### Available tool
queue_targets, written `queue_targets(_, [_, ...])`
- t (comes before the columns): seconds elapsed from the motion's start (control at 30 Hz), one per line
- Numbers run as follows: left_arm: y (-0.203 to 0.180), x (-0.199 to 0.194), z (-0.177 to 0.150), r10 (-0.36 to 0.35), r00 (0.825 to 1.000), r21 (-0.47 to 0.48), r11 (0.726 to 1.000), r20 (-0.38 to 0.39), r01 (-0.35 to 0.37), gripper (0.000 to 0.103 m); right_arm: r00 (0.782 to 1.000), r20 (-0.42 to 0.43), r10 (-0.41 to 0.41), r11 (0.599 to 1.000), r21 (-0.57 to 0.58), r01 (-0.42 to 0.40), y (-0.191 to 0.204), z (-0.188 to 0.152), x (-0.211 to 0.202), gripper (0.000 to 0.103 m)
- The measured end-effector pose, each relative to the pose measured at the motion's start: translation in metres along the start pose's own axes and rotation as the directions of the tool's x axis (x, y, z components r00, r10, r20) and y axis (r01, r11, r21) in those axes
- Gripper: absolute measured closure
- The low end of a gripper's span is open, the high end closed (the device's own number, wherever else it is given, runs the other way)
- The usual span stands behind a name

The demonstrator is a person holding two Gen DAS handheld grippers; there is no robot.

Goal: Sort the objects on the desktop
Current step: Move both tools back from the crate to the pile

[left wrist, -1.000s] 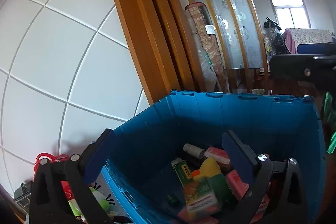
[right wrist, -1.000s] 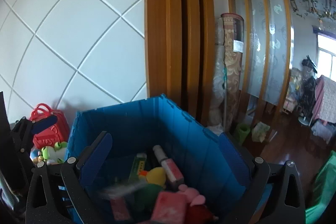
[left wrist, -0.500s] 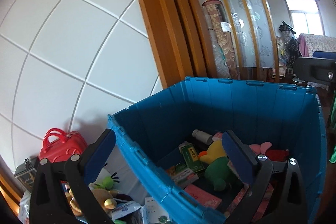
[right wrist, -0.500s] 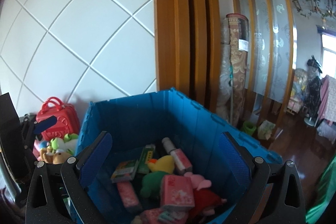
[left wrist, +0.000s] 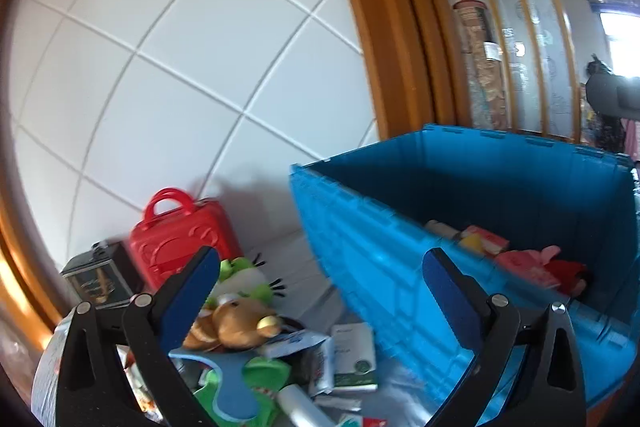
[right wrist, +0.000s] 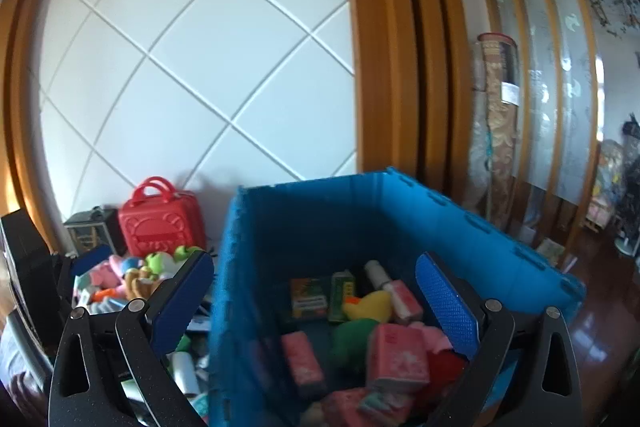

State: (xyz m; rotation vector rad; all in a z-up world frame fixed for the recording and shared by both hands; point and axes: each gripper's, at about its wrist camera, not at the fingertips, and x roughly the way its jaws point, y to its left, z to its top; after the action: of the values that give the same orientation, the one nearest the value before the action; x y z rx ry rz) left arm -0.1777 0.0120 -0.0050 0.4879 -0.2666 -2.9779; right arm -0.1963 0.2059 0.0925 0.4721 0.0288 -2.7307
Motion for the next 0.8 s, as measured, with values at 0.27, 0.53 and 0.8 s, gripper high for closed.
queue_targets(0.27, [0.079,-0.019,-0.051,0.102,0.993,-0.069,0.992,-0.056,-0.106,0.000,0.998,-0.020,0.066,0.998,-0.019,-0.066,0.054,-0.011,0.009,0.000])
queue_targets(0.53, [0.174,-0.042,-0.107,0.207,0.970,-0.057,0.975,-0.131,-0.215,0.000,0.984,-0.066,0.163,0.985,-0.053,-0.167,0.138,-0.028,0.022,0.000])
queue_targets(0.8, [0.259,-0.059,-0.157,0.254,0.950,-0.039,0.964,-0.184,-0.265,0.000,0.934,-0.177,0.309,0.939,-0.097,-0.329,0.247,-0.078,0.045,0.000])
